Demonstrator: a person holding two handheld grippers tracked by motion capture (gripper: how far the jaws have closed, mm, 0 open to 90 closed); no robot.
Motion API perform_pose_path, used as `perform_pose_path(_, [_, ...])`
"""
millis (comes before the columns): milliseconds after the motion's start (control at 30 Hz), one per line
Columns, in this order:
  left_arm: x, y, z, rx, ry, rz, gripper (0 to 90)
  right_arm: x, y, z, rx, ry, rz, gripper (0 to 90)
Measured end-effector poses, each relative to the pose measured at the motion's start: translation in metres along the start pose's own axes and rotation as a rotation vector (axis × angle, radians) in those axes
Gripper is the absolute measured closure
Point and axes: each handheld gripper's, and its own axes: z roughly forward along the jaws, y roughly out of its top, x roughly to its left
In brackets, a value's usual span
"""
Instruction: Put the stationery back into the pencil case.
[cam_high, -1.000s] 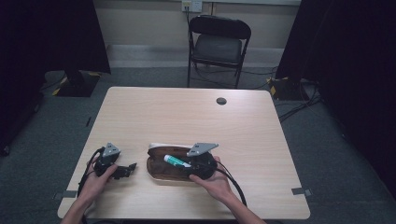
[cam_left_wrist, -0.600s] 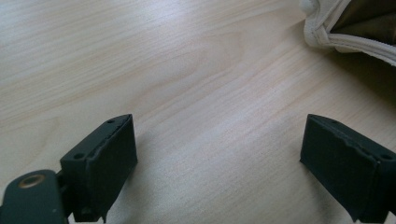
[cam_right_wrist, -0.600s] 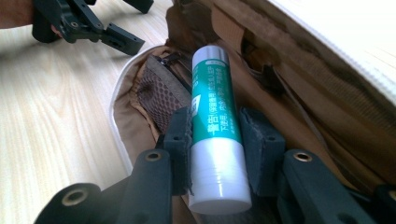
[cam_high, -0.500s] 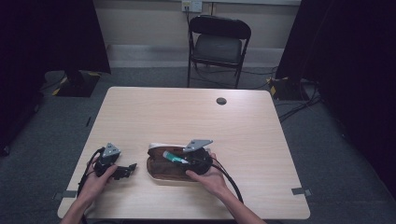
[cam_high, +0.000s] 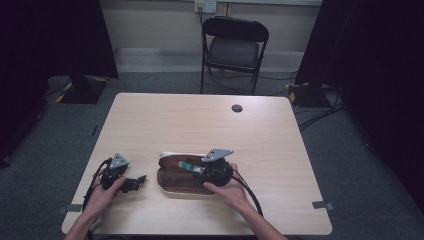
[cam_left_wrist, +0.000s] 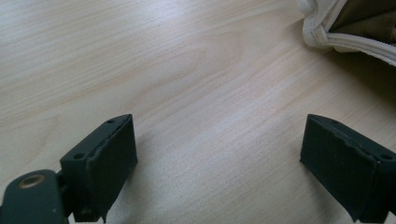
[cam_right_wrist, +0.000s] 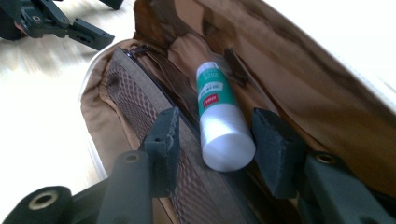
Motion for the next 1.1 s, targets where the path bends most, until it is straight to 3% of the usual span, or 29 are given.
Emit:
perform_pose_path(267, [0.000, 0.000, 0.000, 0.000, 0.000, 0.001, 10.2, -0.005, -0.007, -0.014, -0.009, -0.035, 0.009, 45.4])
perform_pose_path(533, [-0.001, 0.001, 0.001, 0.001, 0.000, -0.004, 7.9, -0.009, -0.014, -0.028, -0.038, -0.021, 0.024, 43.9])
perform_pose_path(833, [-0.001, 0.000, 0.001, 0.002, -0.001, -0.004, 7.9, -0.018, -0.021, -0.045, -0.065, -0.052, 0.065, 35.9])
perform_pose_path(1000, [-0.001, 0.000, 0.000, 0.005, -0.001, 0.003, 7.9, -0.017, -0.025, -0.054, -0.070, -0.043, 0.073, 34.2])
perform_pose_path(1100, [-0.001, 0.000, 0.000, 0.005, -0.001, 0.001, 7.9, -0.020, -0.030, -0.060, -0.073, -0.061, 0.074, 33.9])
